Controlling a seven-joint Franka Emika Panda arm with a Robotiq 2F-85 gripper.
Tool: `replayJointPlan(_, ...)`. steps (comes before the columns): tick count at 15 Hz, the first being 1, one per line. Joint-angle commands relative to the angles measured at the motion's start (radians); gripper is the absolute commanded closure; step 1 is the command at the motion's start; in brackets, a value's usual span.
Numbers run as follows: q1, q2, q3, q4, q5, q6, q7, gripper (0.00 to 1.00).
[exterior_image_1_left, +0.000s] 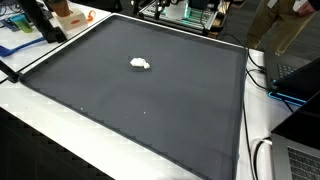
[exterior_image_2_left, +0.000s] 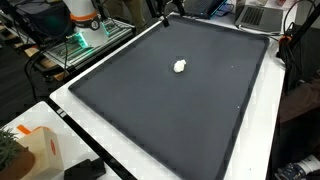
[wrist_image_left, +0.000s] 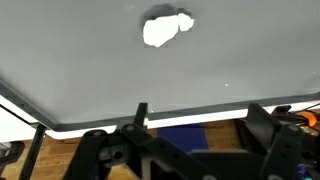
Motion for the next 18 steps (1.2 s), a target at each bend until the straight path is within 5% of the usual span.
replayJointPlan(1, -0.127, 0.113, 0.043, 0.000, -0.085, 0.151, -0.024, 0.00)
replayJointPlan(7, -0.199, 0.238, 0.096, 0.013, -0.040, 0.238, -0.164, 0.00)
replayJointPlan(8, 0.006, 0.246, -0.090, 0.013, 0.022, 0.231, -0.230, 0.00)
replayJointPlan(11, 0.100, 0.287, -0.175, 0.036, 0.083, 0.214, -0.267, 0.00)
replayJointPlan(12, 0.028, 0.251, -0.109, 0.018, 0.037, 0.215, -0.228, 0.00)
replayJointPlan(18, 0.051, 0.246, -0.120, 0.028, 0.091, 0.177, -0.241, 0.00)
